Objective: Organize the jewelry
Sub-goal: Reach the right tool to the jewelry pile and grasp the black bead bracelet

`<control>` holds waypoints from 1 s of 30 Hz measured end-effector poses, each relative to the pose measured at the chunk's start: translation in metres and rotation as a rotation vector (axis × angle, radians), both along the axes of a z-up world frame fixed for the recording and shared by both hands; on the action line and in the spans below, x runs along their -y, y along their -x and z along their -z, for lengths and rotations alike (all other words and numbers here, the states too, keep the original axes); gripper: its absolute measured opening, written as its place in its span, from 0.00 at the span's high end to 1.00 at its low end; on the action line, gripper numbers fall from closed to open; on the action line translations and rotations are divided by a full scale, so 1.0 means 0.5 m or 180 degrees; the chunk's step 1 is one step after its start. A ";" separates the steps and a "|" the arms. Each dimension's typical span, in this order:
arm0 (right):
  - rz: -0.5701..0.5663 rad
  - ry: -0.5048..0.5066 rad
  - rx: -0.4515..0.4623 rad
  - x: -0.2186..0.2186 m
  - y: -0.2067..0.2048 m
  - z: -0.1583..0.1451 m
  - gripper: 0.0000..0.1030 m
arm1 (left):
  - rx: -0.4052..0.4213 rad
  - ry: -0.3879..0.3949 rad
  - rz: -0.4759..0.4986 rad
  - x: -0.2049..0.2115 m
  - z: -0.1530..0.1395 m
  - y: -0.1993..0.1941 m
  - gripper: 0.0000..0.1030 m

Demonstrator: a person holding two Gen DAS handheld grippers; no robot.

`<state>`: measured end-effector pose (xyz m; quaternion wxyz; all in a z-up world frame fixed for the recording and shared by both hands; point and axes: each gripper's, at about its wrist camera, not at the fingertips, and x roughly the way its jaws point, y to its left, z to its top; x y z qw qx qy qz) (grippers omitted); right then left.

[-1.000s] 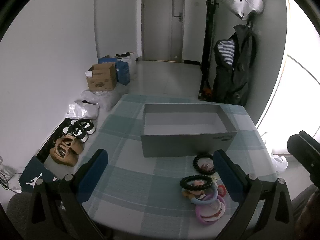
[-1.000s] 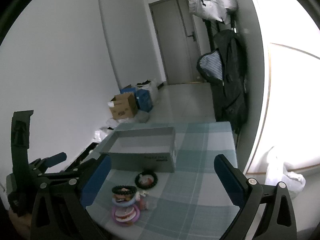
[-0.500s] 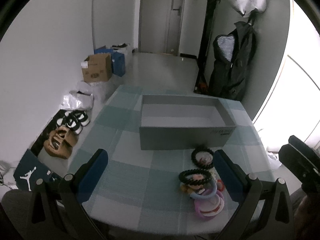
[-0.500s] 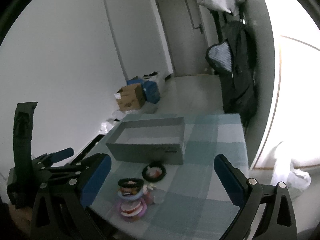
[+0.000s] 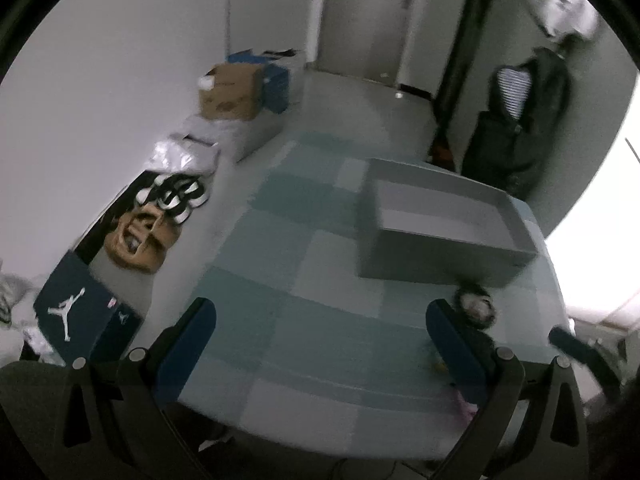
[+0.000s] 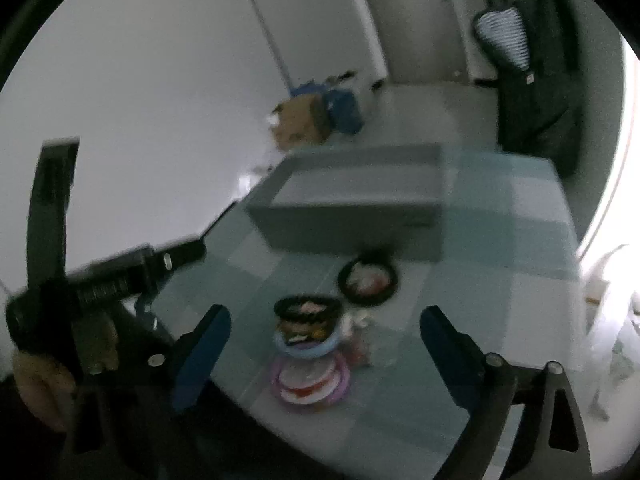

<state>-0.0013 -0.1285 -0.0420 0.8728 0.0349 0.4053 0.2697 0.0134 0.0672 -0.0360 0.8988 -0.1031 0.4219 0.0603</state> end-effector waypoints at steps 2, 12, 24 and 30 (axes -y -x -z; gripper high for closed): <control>-0.0087 0.0077 -0.0037 -0.021 -0.002 0.014 0.11 | -0.0028 0.0037 -0.0066 -0.014 0.004 -0.004 0.01; -0.0098 -0.0014 -0.0290 -0.055 -0.041 0.050 0.20 | -0.0229 0.0176 0.0016 -0.023 0.026 -0.020 0.01; -0.0089 0.0222 -0.0355 -0.084 -0.068 0.065 0.51 | -0.0409 0.0238 0.0069 -0.035 0.040 -0.032 0.01; -0.0102 0.0157 -0.0339 -0.074 -0.068 0.063 0.58 | -0.0444 0.0229 0.0080 -0.027 0.041 -0.034 0.01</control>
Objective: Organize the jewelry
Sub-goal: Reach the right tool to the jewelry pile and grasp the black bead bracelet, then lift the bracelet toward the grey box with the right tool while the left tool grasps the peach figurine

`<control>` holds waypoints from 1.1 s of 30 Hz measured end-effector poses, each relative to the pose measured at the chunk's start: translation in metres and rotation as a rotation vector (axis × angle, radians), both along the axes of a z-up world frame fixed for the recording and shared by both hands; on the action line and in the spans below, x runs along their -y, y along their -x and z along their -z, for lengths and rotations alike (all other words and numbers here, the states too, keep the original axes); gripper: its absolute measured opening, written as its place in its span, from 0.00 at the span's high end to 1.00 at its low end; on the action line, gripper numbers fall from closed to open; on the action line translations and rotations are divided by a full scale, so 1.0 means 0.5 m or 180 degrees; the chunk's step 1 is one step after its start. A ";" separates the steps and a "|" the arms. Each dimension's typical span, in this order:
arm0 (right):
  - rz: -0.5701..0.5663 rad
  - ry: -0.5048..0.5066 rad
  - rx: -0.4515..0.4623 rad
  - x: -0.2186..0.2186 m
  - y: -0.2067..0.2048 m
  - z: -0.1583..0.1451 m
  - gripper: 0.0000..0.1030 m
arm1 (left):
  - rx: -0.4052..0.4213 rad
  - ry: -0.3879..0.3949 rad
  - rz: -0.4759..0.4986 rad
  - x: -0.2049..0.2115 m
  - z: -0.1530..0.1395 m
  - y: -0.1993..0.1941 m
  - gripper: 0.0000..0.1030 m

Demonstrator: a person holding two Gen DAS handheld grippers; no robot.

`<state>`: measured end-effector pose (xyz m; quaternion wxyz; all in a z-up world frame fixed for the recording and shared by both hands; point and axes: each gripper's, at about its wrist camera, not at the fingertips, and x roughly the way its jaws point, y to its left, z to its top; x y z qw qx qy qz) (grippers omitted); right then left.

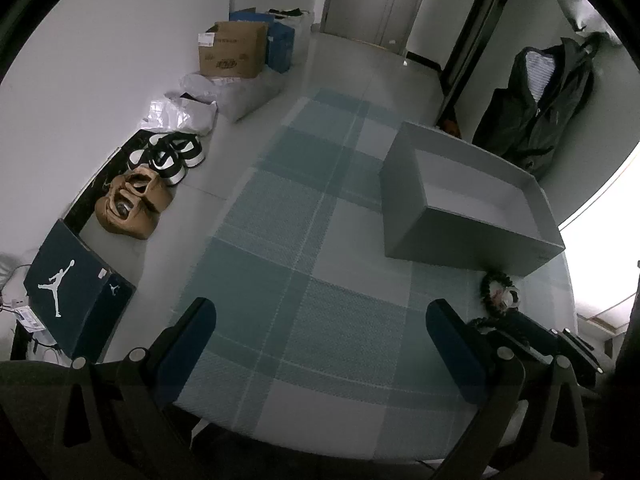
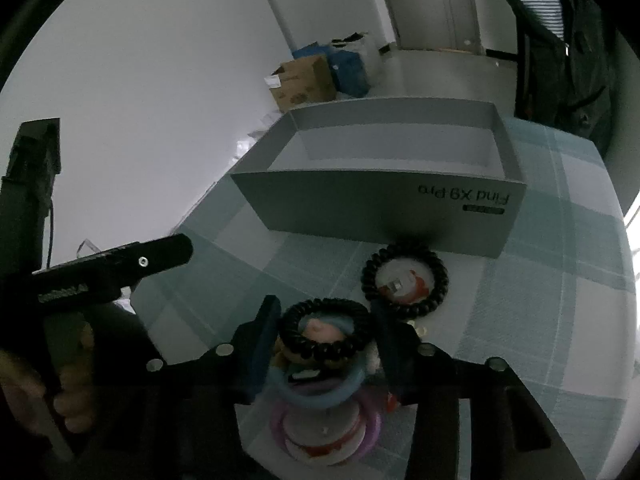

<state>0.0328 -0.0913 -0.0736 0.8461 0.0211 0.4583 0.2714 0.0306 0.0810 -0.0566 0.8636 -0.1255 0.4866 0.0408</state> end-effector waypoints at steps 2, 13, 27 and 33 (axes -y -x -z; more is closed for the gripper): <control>-0.0007 -0.0071 0.0010 0.000 -0.001 -0.001 0.58 | 0.0022 -0.0005 0.0011 0.001 -0.001 0.001 0.01; 0.0293 -0.0542 0.0240 0.073 -0.011 -0.065 0.58 | 0.0111 0.0192 0.0405 0.045 0.000 -0.003 0.01; 0.0778 -0.0870 0.0325 0.194 -0.008 -0.100 0.58 | -0.0045 0.0331 0.1191 0.155 0.015 -0.018 0.19; 0.0754 -0.0923 0.0340 0.206 0.005 -0.105 0.58 | -0.0169 0.0272 0.1325 0.176 0.023 -0.018 0.47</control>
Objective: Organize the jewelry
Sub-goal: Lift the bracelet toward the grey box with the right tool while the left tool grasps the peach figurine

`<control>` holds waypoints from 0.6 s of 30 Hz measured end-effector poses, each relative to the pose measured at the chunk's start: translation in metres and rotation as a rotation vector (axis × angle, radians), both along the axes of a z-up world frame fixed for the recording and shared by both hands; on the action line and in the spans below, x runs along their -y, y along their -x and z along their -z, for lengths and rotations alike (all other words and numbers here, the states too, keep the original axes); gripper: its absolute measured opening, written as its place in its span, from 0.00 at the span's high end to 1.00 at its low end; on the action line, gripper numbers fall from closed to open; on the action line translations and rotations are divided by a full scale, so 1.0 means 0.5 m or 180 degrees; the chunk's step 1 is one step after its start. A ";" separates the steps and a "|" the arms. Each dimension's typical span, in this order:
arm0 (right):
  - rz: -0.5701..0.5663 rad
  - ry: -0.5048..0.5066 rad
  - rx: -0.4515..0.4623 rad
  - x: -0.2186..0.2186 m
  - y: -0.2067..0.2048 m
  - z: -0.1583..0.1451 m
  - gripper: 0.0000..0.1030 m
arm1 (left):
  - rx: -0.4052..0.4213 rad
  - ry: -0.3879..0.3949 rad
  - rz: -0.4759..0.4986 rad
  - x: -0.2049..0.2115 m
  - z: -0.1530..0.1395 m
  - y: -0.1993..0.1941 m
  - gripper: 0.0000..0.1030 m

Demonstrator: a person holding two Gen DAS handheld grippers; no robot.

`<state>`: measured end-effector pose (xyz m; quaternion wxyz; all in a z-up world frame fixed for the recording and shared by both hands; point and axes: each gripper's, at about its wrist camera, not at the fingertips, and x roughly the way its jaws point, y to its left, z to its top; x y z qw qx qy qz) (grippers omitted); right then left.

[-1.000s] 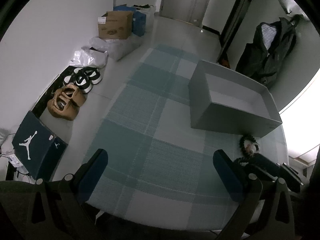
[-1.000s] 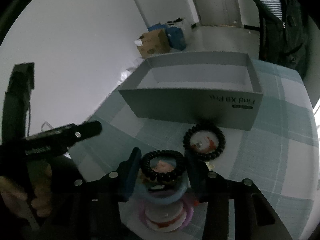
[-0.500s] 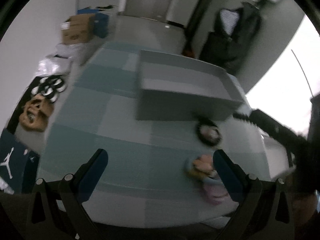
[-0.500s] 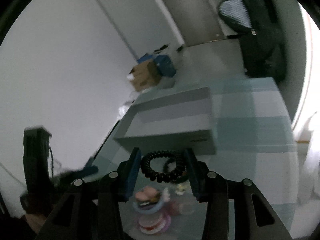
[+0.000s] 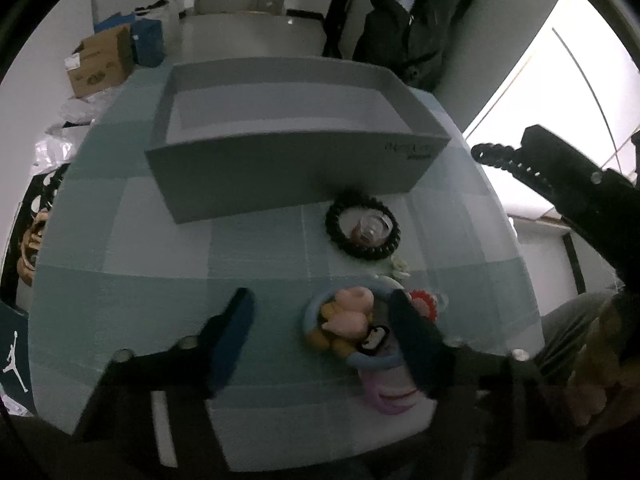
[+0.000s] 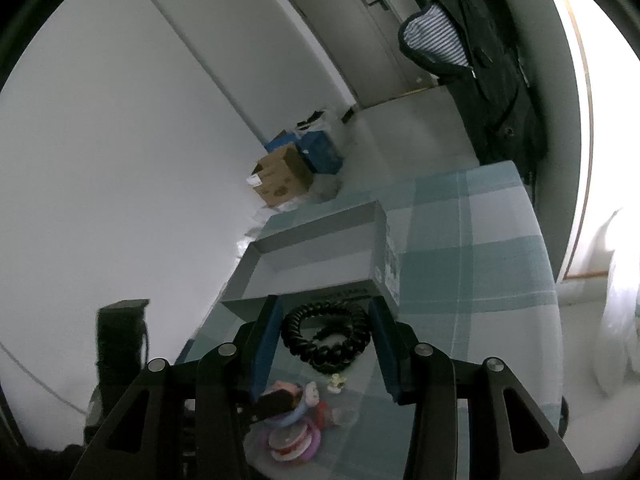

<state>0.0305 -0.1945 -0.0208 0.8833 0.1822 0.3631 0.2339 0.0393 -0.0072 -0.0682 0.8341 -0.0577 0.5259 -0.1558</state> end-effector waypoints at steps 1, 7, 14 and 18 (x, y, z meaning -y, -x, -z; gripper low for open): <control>-0.0006 -0.0018 -0.0001 0.000 0.001 -0.001 0.58 | -0.0012 -0.0002 0.0002 0.000 0.001 -0.002 0.53; -0.0018 -0.0045 0.0011 0.010 0.001 0.002 0.58 | 0.0034 0.0082 0.0079 -0.002 -0.012 -0.008 0.84; 0.0000 -0.0076 0.0012 0.014 0.003 0.000 0.58 | 0.0101 0.0219 0.0086 -0.013 -0.034 -0.004 0.84; -0.0012 -0.0100 0.0022 0.013 0.003 0.000 0.58 | 0.0148 0.0425 0.0006 -0.032 -0.052 0.003 0.84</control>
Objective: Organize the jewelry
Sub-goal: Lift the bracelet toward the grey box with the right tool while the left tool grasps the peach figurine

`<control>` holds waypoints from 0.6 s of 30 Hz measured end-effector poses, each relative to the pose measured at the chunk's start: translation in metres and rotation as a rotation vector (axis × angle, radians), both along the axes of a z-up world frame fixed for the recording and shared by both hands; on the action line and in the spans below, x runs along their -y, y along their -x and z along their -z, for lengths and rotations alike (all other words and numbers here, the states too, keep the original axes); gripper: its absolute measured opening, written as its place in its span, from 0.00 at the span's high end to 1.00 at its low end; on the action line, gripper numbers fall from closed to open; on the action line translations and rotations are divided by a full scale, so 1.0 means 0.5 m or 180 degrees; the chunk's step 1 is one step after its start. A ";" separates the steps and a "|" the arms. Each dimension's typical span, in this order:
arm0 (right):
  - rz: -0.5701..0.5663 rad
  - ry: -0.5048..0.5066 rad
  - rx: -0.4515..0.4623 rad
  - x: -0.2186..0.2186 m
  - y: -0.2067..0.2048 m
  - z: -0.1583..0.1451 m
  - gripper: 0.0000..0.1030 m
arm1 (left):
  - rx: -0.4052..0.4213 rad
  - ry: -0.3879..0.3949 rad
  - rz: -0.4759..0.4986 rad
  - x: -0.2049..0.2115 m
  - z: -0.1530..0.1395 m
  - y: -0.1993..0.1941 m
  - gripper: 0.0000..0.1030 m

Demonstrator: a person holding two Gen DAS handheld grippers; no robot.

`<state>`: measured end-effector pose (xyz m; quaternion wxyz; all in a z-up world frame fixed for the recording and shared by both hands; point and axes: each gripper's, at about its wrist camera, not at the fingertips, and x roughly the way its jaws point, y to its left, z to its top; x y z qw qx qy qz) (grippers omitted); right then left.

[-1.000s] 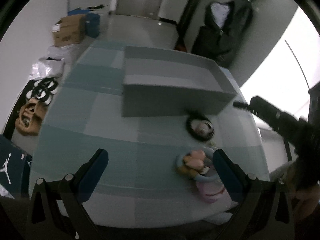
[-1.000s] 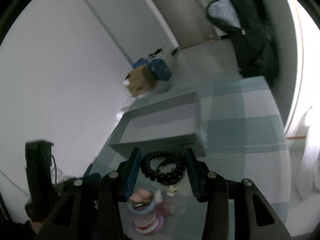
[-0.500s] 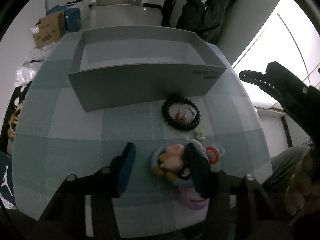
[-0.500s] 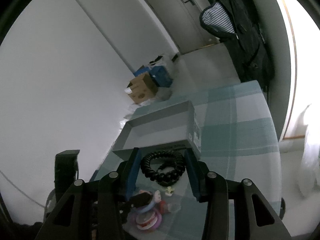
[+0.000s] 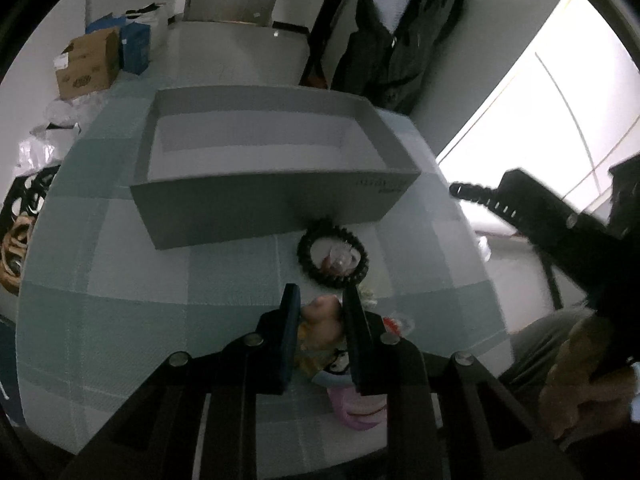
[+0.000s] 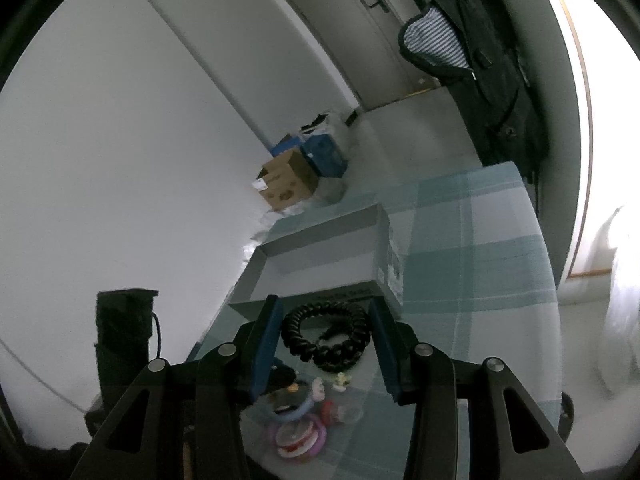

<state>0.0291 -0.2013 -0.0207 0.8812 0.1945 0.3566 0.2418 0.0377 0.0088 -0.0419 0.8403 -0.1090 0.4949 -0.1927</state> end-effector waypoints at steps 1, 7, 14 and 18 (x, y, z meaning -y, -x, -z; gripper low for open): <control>-0.0009 -0.0013 0.0000 -0.001 0.000 0.000 0.58 | 0.0007 0.0046 -0.0023 -0.004 -0.004 0.000 0.84; -0.0094 -0.0110 0.0037 -0.011 -0.004 -0.008 0.58 | 0.0137 0.0279 -0.0175 -0.031 -0.043 -0.014 0.84; -0.0199 -0.0121 0.0055 -0.032 -0.033 -0.030 0.58 | 0.0287 0.0450 -0.0289 -0.050 -0.091 -0.041 0.84; -0.0296 -0.0089 0.0098 -0.049 -0.065 -0.055 0.58 | 0.0331 0.0469 -0.0381 -0.061 -0.100 -0.081 0.84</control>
